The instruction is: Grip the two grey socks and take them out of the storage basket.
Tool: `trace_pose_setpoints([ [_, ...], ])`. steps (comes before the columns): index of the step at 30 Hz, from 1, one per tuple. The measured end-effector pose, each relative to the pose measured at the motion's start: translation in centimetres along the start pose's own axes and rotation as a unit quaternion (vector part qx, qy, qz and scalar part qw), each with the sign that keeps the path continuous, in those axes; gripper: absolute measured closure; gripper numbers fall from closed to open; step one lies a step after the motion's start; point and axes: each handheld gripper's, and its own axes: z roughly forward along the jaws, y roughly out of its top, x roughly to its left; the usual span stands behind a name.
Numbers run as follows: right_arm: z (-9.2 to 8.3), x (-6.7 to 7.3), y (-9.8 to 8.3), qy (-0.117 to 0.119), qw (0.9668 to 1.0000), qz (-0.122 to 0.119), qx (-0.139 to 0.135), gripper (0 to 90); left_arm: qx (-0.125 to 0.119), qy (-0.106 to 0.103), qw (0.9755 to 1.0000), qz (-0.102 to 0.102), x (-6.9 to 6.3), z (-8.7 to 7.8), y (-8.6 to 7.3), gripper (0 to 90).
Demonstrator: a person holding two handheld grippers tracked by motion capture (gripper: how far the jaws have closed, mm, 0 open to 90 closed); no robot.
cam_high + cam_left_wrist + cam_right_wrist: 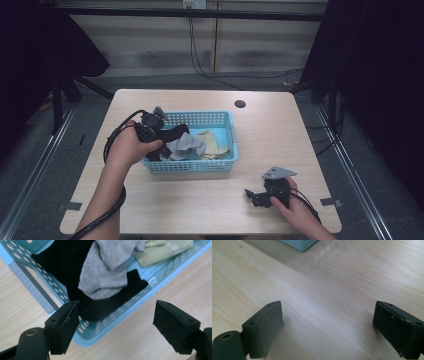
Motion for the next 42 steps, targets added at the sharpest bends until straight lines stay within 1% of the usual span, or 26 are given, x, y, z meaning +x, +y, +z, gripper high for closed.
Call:
trace_pose_setpoints([
  [5,0.0,0.0,0.0,0.000,1.0000,0.000,0.000,8.7,0.000,0.005,1.0000,-0.004,-0.1,0.7,0.9,21.0],
  [6,0.0,0.0,0.0,0.000,1.0000,0.000,0.000,8.7,-0.001,0.004,1.0000,-0.002,-0.1,0.8,1.1,21.0],
  [7,0.0,0.0,0.0,0.000,1.0000,0.000,0.000,8.6,-0.001,0.003,1.0000,0.004,-0.1,0.9,1.3,21.1],
  [11,0.0,0.0,0.0,0.000,1.0000,0.000,0.000,8.7,-0.013,0.002,0.9998,-0.013,-0.1,1.3,1.9,22.6],
  [13,0.0,0.0,0.0,0.000,1.0000,0.000,0.000,8.7,-0.022,-0.003,0.9993,-0.029,0.0,1.7,2.3,22.7],
  [16,0.0,0.0,0.0,0.000,1.0000,0.000,0.000,8.7,-0.015,-0.003,0.9995,-0.028,-0.1,2.3,2.7,23.2],
  [18,0.0,0.0,0.0,0.000,1.0000,0.001,0.000,8.7,-0.016,-0.002,0.9996,-0.022,-0.2,2.7,3.0,27.8],
  [19,0.0,0.0,0.0,0.000,1.0000,0.000,0.000,8.7,-0.016,-0.004,0.9995,-0.027,-0.3,2.8,3.1,28.5],
  [27,0.0,0.0,0.0,0.000,1.0000,0.000,0.000,8.7,-0.007,-0.010,0.9993,-0.035,-1.0,4.6,4.4,30.1],
  [30,0.0,0.0,0.0,0.001,1.0000,0.000,0.000,8.7,-0.006,-0.012,0.9990,-0.042,-0.8,5.0,4.7,30.1],
  [32,0.0,0.0,0.0,0.001,1.0000,0.000,0.000,8.7,-0.006,-0.004,0.9991,-0.042,-0.6,5.2,4.9,30.1],
  [34,0.0,0.0,0.0,0.001,1.0000,0.002,0.000,8.7,-0.005,-0.009,0.9988,-0.048,-0.4,5.5,5.1,30.1],
  [37,0.0,0.0,0.0,0.001,1.0000,0.000,-0.001,8.7,-0.002,-0.014,0.9982,-0.058,-0.3,6.3,5.2,30.1],
  [38,0.0,0.0,0.0,0.001,1.0000,0.000,-0.001,8.7,0.004,-0.015,0.9983,-0.056,-0.3,6.8,5.3,30.2],
  [41,0.0,-0.1,0.0,0.001,1.0000,-0.003,-0.002,8.7,0.006,-0.020,0.9978,-0.063,-0.3,7.8,5.3,31.1],
  [42,0.0,-0.1,0.0,0.001,1.0000,-0.002,-0.002,8.7,0.007,-0.024,0.9977,-0.063,-0.3,8.1,5.3,31.2],
])
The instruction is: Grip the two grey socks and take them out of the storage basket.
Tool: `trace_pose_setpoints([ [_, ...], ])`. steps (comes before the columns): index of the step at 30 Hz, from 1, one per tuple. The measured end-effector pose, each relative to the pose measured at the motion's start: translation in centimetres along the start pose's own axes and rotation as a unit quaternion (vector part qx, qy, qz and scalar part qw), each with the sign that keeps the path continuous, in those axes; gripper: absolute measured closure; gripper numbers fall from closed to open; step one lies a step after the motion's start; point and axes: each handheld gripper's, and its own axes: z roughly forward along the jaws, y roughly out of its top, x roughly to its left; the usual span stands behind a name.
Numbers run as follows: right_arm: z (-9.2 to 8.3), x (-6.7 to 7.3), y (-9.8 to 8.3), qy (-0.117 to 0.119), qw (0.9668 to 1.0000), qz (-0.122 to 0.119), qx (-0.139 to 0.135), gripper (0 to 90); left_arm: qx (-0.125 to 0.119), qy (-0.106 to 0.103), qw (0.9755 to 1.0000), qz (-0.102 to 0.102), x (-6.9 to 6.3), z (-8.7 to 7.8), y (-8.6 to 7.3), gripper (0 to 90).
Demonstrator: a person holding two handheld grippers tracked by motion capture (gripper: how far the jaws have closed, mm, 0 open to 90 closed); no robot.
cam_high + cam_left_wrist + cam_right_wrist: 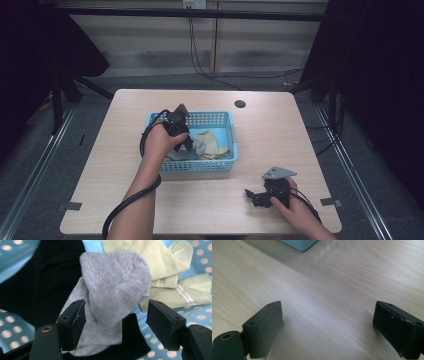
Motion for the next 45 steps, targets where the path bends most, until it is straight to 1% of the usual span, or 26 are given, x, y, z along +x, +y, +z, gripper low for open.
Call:
trace_pose_setpoints([
  [2,0.0,0.0,0.0,0.000,1.0000,-0.001,-0.001,8.7,0.003,-0.004,1.0000,-0.007,0.1,0.6,0.0,31.3],
  [3,0.0,0.0,0.0,0.000,1.0000,-0.001,0.000,8.7,0.002,-0.008,0.9999,-0.012,0.1,0.8,0.0,33.1],
  [4,0.0,0.0,0.0,0.000,1.0000,-0.002,-0.001,8.7,0.002,-0.009,0.9999,-0.012,0.2,1.0,0.0,35.2],
  [5,0.0,0.0,0.0,0.000,1.0000,-0.002,-0.001,8.7,0.005,-0.007,0.9999,-0.009,0.2,1.1,0.0,35.2],
  [8,0.0,0.0,0.0,0.000,1.0000,0.000,0.000,8.7,0.009,-0.005,0.9999,-0.013,0.3,1.5,0.0,38.7],
  [10,0.0,0.0,0.0,0.000,1.0000,-0.002,-0.001,8.7,0.015,0.000,0.9998,-0.015,0.4,1.6,-0.1,46.9],
  [12,0.0,0.0,0.0,0.000,1.0000,0.000,0.000,8.7,0.017,-0.004,0.9997,-0.020,0.4,1.5,-0.1,54.5],
  [13,0.0,0.0,0.0,0.000,1.0000,0.000,0.000,8.7,0.016,-0.004,0.9996,-0.023,0.4,1.4,-0.1,55.9],
  [14,0.0,0.0,0.0,0.000,1.0000,-0.002,-0.001,8.7,0.018,-0.002,0.9997,-0.019,0.4,1.4,-0.1,59.2],
  [15,0.0,0.0,0.0,0.000,1.0000,-0.002,-0.001,8.7,0.023,-0.002,0.9996,-0.018,0.3,1.3,-0.1,62.4],
  [18,0.0,0.0,0.0,0.000,1.0000,-0.002,-0.001,8.7,0.026,-0.004,0.9993,-0.028,0.3,0.9,-0.1,72.2],
  [20,0.0,0.0,0.0,0.000,1.0000,-0.002,-0.001,8.7,0.027,-0.010,0.9991,-0.033,0.4,0.9,-0.1,76.1],
  [21,0.0,0.0,0.0,0.000,1.0000,-0.002,-0.001,8.7,0.029,-0.007,0.9990,-0.033,0.5,0.8,-0.1,78.0],
  [22,0.0,0.0,0.0,0.000,1.0000,-0.002,-0.001,8.7,0.027,-0.006,0.9989,-0.037,0.5,0.8,-0.1,80.5],
  [23,0.0,0.0,0.0,0.000,1.0000,-0.002,-0.001,8.7,0.026,-0.003,0.9989,-0.038,0.5,0.6,-0.1,81.6],
  [25,0.0,0.0,0.0,0.000,1.0000,-0.002,-0.001,8.7,0.028,-0.010,0.9986,-0.042,0.5,0.5,0.0,82.8],
  [32,0.0,0.0,0.0,0.000,1.0000,-0.002,-0.001,8.7,0.034,-0.002,0.9986,-0.041,0.2,-0.4,0.3,84.2],
  [35,0.0,0.0,0.0,0.000,1.0000,-0.002,-0.001,8.7,0.029,-0.009,0.9987,-0.041,0.0,-1.2,0.5,84.3],
  [39,0.0,0.0,0.0,0.000,1.0000,0.000,0.000,8.7,0.021,-0.011,0.9989,-0.040,-0.2,-2.3,0.7,84.4],
  [41,0.0,0.0,0.0,0.000,1.0000,-0.001,-0.001,8.7,0.020,-0.009,0.9992,-0.035,-0.4,-2.9,0.9,84.3],
  [44,0.0,0.0,0.0,0.000,1.0000,-0.001,-0.001,8.7,0.016,-0.013,0.9992,-0.034,-0.5,-3.8,1.1,84.4],
  [45,0.0,0.0,0.0,0.000,1.0000,-0.001,-0.001,8.7,0.013,-0.011,0.9993,-0.033,-0.6,-4.1,1.2,84.4],
])
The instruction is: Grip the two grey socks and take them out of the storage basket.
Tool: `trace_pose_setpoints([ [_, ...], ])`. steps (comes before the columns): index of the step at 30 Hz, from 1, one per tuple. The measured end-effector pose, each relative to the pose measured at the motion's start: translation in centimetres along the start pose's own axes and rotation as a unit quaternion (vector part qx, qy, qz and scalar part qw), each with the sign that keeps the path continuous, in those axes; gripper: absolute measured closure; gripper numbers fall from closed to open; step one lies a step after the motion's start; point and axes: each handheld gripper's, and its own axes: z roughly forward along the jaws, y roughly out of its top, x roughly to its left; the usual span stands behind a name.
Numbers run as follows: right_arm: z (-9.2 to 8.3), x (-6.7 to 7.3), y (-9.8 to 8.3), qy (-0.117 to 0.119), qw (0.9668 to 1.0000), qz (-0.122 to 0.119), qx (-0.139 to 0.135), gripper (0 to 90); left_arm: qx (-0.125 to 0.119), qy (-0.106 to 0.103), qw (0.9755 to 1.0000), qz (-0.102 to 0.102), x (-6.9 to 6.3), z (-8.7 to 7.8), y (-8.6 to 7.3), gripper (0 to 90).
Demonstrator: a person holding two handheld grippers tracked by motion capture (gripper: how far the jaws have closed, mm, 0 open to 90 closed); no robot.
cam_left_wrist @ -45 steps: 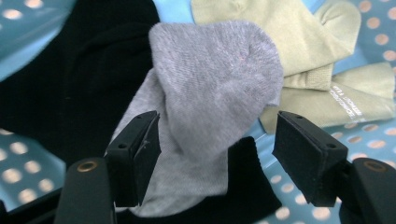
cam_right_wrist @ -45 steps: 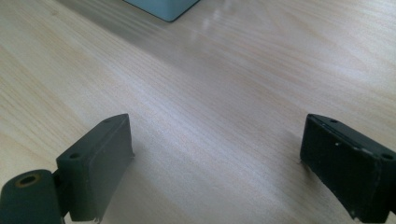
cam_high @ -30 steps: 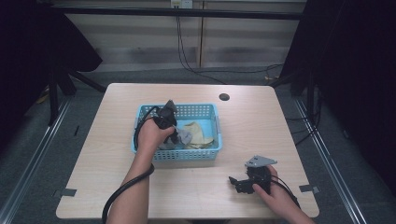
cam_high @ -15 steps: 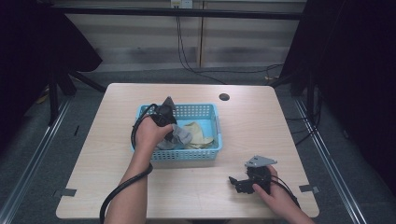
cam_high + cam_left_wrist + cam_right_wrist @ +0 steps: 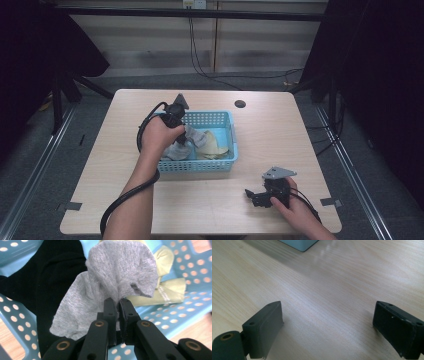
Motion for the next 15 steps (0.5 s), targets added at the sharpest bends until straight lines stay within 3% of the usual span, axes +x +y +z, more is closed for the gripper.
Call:
trace_pose_setpoints([
  [4,0.0,0.0,0.0,0.000,1.0000,0.000,0.000,8.7,-0.007,-0.005,1.0000,-0.002,0.0,-1.2,0.2,84.3],
  [15,0.0,0.0,0.0,0.000,1.0000,0.000,0.001,8.7,-0.007,0.014,0.9999,-0.002,0.4,-4.5,0.2,84.0],
])
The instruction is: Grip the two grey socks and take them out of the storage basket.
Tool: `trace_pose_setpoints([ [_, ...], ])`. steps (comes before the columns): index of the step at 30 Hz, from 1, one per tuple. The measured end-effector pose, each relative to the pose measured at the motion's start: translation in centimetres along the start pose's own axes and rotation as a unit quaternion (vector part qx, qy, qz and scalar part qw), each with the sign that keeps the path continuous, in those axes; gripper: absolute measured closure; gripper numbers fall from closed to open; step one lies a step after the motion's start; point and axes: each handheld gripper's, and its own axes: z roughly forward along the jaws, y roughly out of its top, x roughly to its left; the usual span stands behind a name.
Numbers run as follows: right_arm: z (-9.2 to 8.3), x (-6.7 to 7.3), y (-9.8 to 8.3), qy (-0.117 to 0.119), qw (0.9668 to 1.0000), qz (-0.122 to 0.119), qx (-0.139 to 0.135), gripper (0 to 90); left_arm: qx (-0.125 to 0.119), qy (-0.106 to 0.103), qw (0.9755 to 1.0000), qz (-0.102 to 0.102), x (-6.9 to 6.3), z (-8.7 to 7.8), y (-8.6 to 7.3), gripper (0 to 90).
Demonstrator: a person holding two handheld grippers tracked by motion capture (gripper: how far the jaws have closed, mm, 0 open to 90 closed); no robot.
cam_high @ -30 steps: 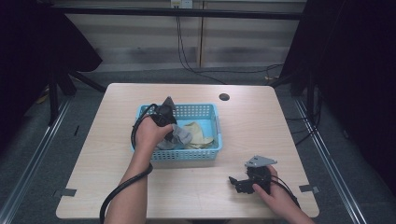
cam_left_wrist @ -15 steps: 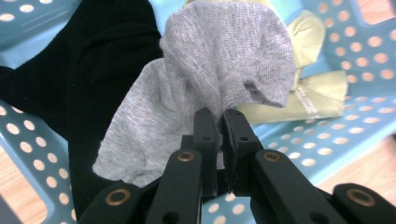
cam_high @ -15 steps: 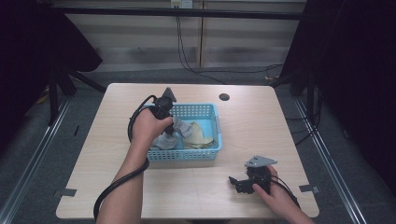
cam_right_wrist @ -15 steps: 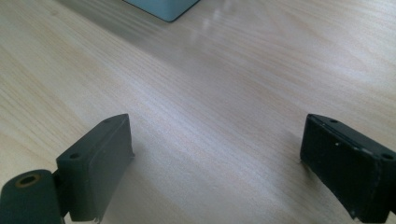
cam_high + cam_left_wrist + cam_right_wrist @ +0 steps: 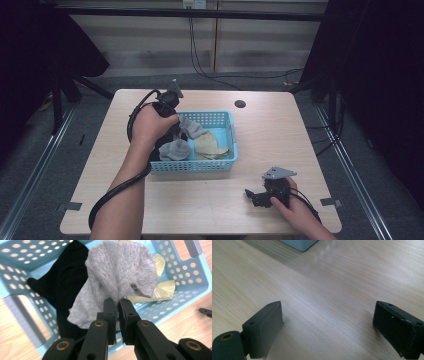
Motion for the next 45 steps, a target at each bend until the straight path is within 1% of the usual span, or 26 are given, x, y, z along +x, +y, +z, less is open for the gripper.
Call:
trace_pose_setpoints([
  [4,0.0,0.0,0.0,0.000,1.0000,0.000,0.000,8.7,0.000,0.007,1.0000,0.003,0.6,-0.9,-0.4,83.7],
  [7,0.0,0.0,0.0,0.000,1.0000,0.000,0.001,8.7,0.002,0.010,0.9999,-0.001,1.1,-1.4,-0.7,83.7],
  [9,0.0,0.0,0.0,0.000,1.0000,0.003,0.003,8.7,-0.001,0.009,0.9999,-0.009,1.4,-1.8,-0.9,83.7],
  [11,0.0,0.0,0.0,0.000,1.0000,0.003,0.002,8.7,0.006,0.005,0.9999,-0.014,1.7,-2.1,-1.2,83.7],
  [12,0.0,0.0,0.0,0.000,1.0000,0.003,0.003,8.7,0.008,0.012,0.9999,-0.008,1.8,-2.2,-1.2,83.7],
  [13,0.0,0.0,0.0,0.000,1.0000,0.002,0.002,8.7,0.006,0.016,0.9998,-0.011,1.9,-2.3,-1.3,83.7],
  [17,0.0,0.1,0.0,-0.001,1.0000,0.003,0.003,8.7,0.008,0.018,0.9996,-0.018,2.5,-2.8,-1.9,83.7],
  [18,0.0,0.1,0.0,-0.001,1.0000,0.003,0.003,8.7,0.007,0.017,0.9996,-0.022,2.6,-2.8,-2.0,83.7],
  [22,0.0,0.1,0.0,-0.001,1.0000,0.003,0.003,8.7,0.018,0.019,0.9993,-0.026,3.4,-3.1,-2.6,83.6],
  [28,0.0,0.1,0.0,-0.001,1.0000,0.003,0.003,8.7,0.011,0.022,0.9990,-0.038,4.4,-3.6,-3.5,83.6],
  [30,0.0,0.1,0.0,-0.001,1.0000,0.003,0.002,8.7,0.009,0.019,0.9987,-0.046,4.8,-3.7,-3.9,83.6],
  [32,0.0,0.1,0.0,-0.001,1.0000,0.003,0.002,8.7,0.003,0.023,0.9984,-0.052,5.2,-3.8,-4.3,83.5],
  [34,0.0,0.1,0.0,-0.001,1.0000,0.003,0.002,8.6,0.003,0.023,0.9983,-0.053,5.7,-4.0,-4.6,83.4],
  [36,0.0,0.1,0.0,-0.001,1.0000,0.003,0.002,8.6,0.000,0.023,0.9978,-0.063,6.1,-4.1,-5.0,83.2],
  [38,0.0,0.1,0.0,-0.001,1.0000,0.003,0.002,8.6,0.002,0.026,0.9974,-0.067,6.6,-4.2,-5.4,83.2],
  [39,0.0,0.1,0.0,-0.001,1.0000,0.003,0.002,8.7,-0.005,0.029,0.9972,-0.069,6.9,-4.3,-5.7,83.2],
  [40,0.0,0.1,0.0,-0.001,1.0000,0.003,0.002,8.6,-0.005,0.030,0.9971,-0.069,7.1,-4.4,-5.8,83.2],
  [41,0.0,0.1,0.0,-0.001,1.0000,0.003,0.002,8.6,-0.007,0.031,0.9968,-0.073,7.4,-4.5,-6.1,83.3],
  [44,0.0,0.1,0.0,-0.001,1.0000,0.003,0.002,8.6,-0.005,0.035,0.9964,-0.077,8.1,-4.6,-6.7,83.3],
  [45,0.0,0.1,0.0,-0.001,1.0000,0.003,0.002,8.6,-0.007,0.035,0.9959,-0.084,8.3,-4.6,-6.9,83.3],
])
